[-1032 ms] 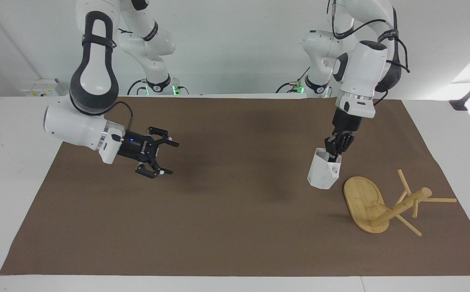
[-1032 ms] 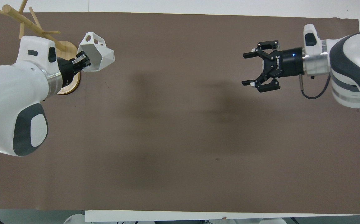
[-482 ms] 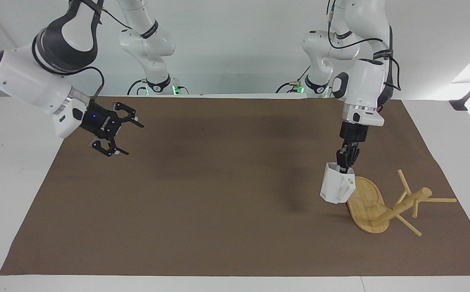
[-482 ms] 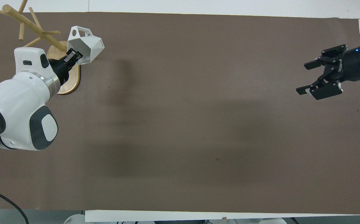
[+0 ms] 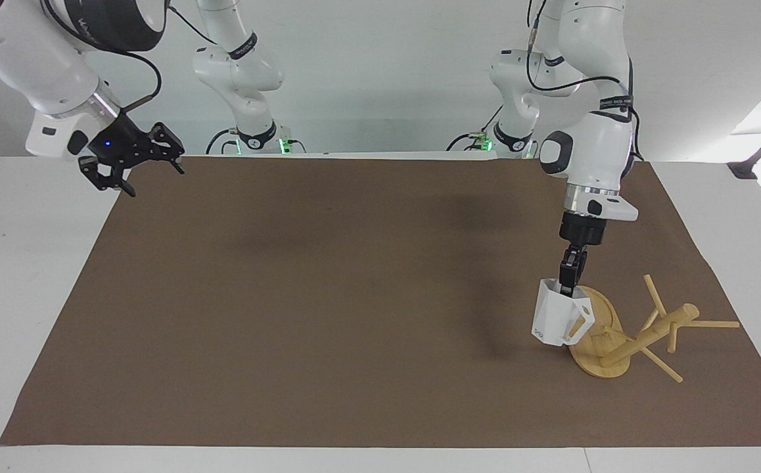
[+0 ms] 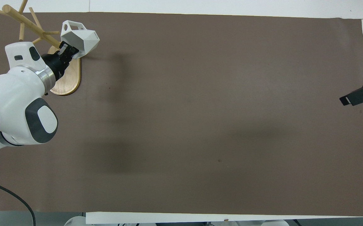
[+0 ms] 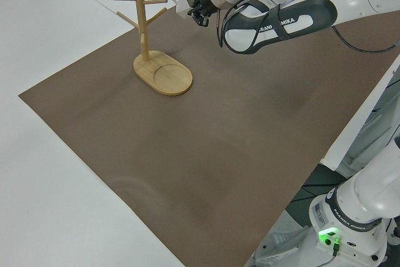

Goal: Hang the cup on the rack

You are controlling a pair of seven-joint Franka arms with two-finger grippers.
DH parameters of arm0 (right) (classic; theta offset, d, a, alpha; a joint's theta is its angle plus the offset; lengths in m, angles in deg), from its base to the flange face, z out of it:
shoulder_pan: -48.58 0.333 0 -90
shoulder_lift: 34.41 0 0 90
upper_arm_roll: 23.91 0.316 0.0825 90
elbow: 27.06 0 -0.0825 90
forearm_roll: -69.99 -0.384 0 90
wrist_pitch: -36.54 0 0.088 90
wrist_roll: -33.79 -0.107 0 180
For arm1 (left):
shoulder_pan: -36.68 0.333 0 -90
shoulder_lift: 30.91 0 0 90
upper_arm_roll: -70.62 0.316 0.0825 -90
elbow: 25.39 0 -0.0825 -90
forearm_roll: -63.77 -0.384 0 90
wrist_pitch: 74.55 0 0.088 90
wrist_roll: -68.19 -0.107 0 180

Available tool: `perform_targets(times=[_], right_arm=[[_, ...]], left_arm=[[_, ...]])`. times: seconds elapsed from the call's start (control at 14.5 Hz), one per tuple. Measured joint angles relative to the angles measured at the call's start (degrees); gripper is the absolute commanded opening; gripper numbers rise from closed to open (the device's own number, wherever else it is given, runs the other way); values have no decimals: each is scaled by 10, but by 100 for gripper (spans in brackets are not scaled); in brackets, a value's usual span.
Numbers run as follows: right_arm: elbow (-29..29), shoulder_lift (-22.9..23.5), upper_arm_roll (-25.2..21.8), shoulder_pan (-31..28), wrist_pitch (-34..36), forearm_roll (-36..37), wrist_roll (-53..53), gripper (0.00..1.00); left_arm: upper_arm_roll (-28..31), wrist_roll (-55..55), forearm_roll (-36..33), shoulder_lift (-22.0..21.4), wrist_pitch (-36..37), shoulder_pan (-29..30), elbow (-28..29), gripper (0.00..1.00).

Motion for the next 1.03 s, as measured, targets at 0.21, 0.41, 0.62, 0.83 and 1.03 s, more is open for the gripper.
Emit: perform_targets(times=[0.21, 0.41, 0.62, 0.83, 1.03], right_arm=[[30, 0, -2, -1, 51, 27, -102, 99], [33, 0, -4, -1, 60, 29, -164, 99], [32, -2, -4, 0, 67, 29, -182, 99], [10, -20, -4, 0, 73, 29, -189, 99], [0, -30, -3, 1, 67, 29, -191, 99]], left_arm=[[0, 0, 0, 0, 0, 9, 0, 0], [0, 0, 0, 8, 0, 12, 0, 0], [0, 0, 10, 17, 0, 12, 0, 0], [0, 0, 17, 19, 0, 21, 0, 0], [0, 0, 17, 19, 0, 28, 0, 0]])
